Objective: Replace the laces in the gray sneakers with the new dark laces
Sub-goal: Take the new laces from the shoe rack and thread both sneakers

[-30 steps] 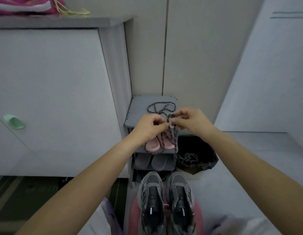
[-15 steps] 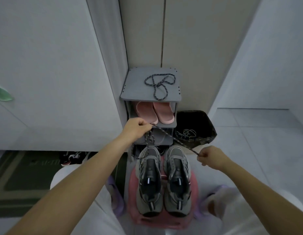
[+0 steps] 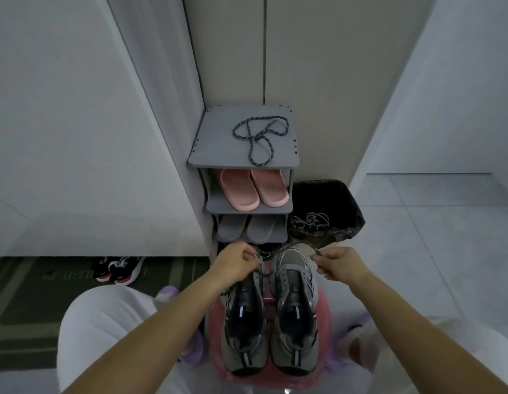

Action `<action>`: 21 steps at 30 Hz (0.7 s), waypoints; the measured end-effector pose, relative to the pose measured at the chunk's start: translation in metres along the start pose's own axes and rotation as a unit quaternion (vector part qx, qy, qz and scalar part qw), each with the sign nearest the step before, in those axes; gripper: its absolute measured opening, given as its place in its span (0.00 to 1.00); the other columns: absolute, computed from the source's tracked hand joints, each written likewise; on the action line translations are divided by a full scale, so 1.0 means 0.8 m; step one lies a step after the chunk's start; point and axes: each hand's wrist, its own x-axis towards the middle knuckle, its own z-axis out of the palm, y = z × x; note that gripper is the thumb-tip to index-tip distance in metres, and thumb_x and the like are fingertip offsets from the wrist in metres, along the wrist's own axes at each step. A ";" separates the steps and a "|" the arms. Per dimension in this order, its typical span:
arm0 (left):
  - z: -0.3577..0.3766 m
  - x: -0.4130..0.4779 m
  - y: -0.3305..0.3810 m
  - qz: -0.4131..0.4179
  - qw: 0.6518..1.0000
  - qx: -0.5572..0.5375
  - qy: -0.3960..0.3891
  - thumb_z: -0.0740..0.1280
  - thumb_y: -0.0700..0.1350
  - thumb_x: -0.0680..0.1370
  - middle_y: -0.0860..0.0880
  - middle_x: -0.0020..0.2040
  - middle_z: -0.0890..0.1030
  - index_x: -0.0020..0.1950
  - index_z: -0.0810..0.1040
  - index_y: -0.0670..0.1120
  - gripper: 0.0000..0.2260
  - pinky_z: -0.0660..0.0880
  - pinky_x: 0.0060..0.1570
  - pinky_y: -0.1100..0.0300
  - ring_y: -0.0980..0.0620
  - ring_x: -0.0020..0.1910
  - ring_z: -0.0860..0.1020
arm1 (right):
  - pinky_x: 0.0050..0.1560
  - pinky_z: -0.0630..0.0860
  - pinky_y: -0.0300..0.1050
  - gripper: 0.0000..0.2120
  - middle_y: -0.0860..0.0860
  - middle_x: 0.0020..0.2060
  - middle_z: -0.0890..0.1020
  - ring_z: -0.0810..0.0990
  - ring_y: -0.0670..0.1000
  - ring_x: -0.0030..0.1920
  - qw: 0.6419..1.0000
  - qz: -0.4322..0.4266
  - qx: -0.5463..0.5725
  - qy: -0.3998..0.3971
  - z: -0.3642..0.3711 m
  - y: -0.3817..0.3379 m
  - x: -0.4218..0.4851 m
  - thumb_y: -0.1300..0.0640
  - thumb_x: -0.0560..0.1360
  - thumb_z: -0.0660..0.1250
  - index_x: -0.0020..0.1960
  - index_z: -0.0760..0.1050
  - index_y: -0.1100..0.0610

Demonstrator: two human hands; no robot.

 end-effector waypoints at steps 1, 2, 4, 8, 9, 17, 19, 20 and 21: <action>0.005 0.001 -0.002 0.012 0.999 0.033 0.018 0.67 0.45 0.76 0.49 0.54 0.79 0.60 0.76 0.46 0.13 0.75 0.50 0.59 0.52 0.49 0.78 | 0.26 0.74 0.30 0.01 0.53 0.30 0.78 0.76 0.46 0.28 1.000 0.005 0.009 0.006 0.004 0.003 0.003 0.65 0.73 0.69 0.44 0.79 0.62; 0.009 0.003 -0.003 0.029 0.997 0.061 0.041 0.66 0.46 0.77 0.50 0.57 0.77 0.63 0.74 0.47 0.15 0.74 0.52 0.60 0.51 0.52 0.77 | 0.26 0.74 0.30 0.01 0.53 0.29 0.78 0.77 0.45 0.26 1.000 0.009 0.019 0.015 0.006 0.006 0.007 0.66 0.73 0.69 0.43 0.79 0.62; 0.017 0.006 -0.006 0.059 0.989 0.109 0.077 0.65 0.47 0.77 0.50 0.60 0.76 0.65 0.73 0.50 0.17 0.73 0.57 0.55 0.49 0.58 0.74 | 0.26 0.75 0.32 0.03 0.55 0.31 0.79 0.78 0.43 0.23 0.998 0.023 0.041 0.034 0.010 0.012 0.012 0.68 0.72 0.69 0.41 0.77 0.62; 0.032 0.004 0.003 0.059 0.971 0.208 0.104 0.61 0.50 0.78 0.54 0.64 0.75 0.64 0.74 0.55 0.15 0.64 0.64 0.51 0.49 0.68 0.65 | 0.26 0.77 0.34 0.05 0.57 0.32 0.79 0.79 0.44 0.22 0.996 0.053 0.071 0.028 0.016 0.020 0.019 0.70 0.73 0.67 0.39 0.75 0.64; 0.038 0.002 0.007 0.069 0.963 0.237 0.108 0.61 0.51 0.78 0.55 0.68 0.72 0.63 0.74 0.56 0.14 0.59 0.67 0.50 0.50 0.70 0.61 | 0.25 0.76 0.33 0.05 0.57 0.32 0.79 0.79 0.44 0.23 0.996 0.055 0.064 0.024 0.017 0.021 0.019 0.70 0.73 0.66 0.40 0.75 0.64; 0.099 -0.001 0.029 0.081 0.981 0.176 -0.016 0.62 0.51 0.78 0.51 0.71 0.65 0.61 0.77 0.55 0.13 0.57 0.68 0.49 0.47 0.72 0.57 | 0.45 0.78 0.50 0.07 0.56 0.32 0.80 0.79 0.55 0.38 0.997 0.017 -0.054 0.044 0.031 0.034 0.032 0.64 0.72 0.71 0.37 0.77 0.57; 0.107 0.005 0.027 0.065 0.983 0.168 -0.016 0.63 0.51 0.77 0.50 0.69 0.67 0.61 0.77 0.53 0.13 0.62 0.66 0.51 0.46 0.69 0.61 | 0.48 0.79 0.53 0.06 0.56 0.32 0.81 0.80 0.56 0.38 0.995 0.006 -0.082 0.050 0.032 0.038 0.035 0.63 0.72 0.70 0.37 0.77 0.58; 0.109 0.008 0.026 0.057 0.985 0.162 -0.012 0.63 0.50 0.77 0.50 0.68 0.68 0.61 0.77 0.52 0.13 0.64 0.64 0.53 0.46 0.68 0.62 | 0.48 0.79 0.53 0.05 0.57 0.33 0.81 0.81 0.57 0.38 0.994 -0.001 -0.100 0.051 0.033 0.040 0.036 0.62 0.72 0.70 0.38 0.77 0.59; 0.111 0.011 0.026 0.049 0.987 0.151 -0.010 0.62 0.50 0.78 0.50 0.67 0.68 0.60 0.77 0.51 0.13 0.65 0.63 0.54 0.46 0.67 0.63 | 0.47 0.80 0.53 0.06 0.57 0.33 0.82 0.81 0.58 0.39 0.992 -0.008 -0.118 0.050 0.033 0.041 0.036 0.62 0.73 0.69 0.38 0.77 0.61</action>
